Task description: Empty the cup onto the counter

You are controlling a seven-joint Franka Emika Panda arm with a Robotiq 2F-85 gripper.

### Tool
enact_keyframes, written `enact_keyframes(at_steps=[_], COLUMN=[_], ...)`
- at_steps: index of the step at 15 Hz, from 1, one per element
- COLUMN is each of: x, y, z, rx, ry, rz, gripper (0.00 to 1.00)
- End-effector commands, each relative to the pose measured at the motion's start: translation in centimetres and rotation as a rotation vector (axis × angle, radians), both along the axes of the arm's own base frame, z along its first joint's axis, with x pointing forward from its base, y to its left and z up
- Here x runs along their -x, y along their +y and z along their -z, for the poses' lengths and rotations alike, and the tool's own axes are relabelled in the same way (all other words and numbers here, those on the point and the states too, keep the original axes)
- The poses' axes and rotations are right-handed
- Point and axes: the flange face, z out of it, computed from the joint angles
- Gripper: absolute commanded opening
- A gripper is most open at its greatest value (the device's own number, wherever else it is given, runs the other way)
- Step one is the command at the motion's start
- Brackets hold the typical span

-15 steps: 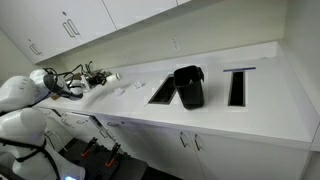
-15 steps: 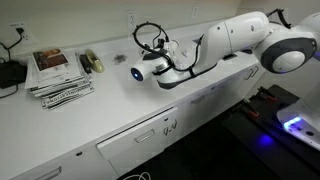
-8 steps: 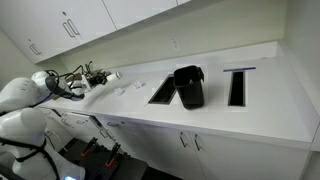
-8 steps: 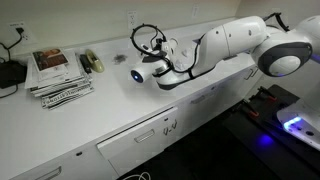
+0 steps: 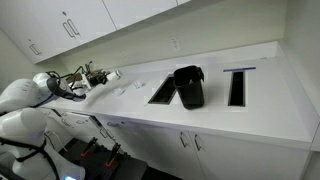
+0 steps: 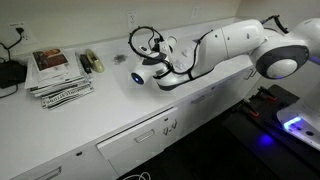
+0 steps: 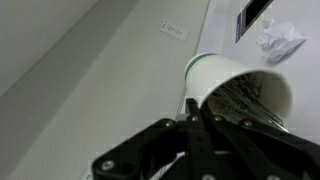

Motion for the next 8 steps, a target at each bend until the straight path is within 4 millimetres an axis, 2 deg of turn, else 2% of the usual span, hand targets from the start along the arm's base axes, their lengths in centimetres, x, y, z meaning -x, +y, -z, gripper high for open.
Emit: enact_keyframes(at_steps=[1, 8], x=[-0.3, -0.49], y=[0.4, 0.31], z=[-0.43, -0.12], rx=[0.058, 0.109], ry=[0.001, 0.026], rz=[-0.008, -0.017], gripper=[0.01, 0.01])
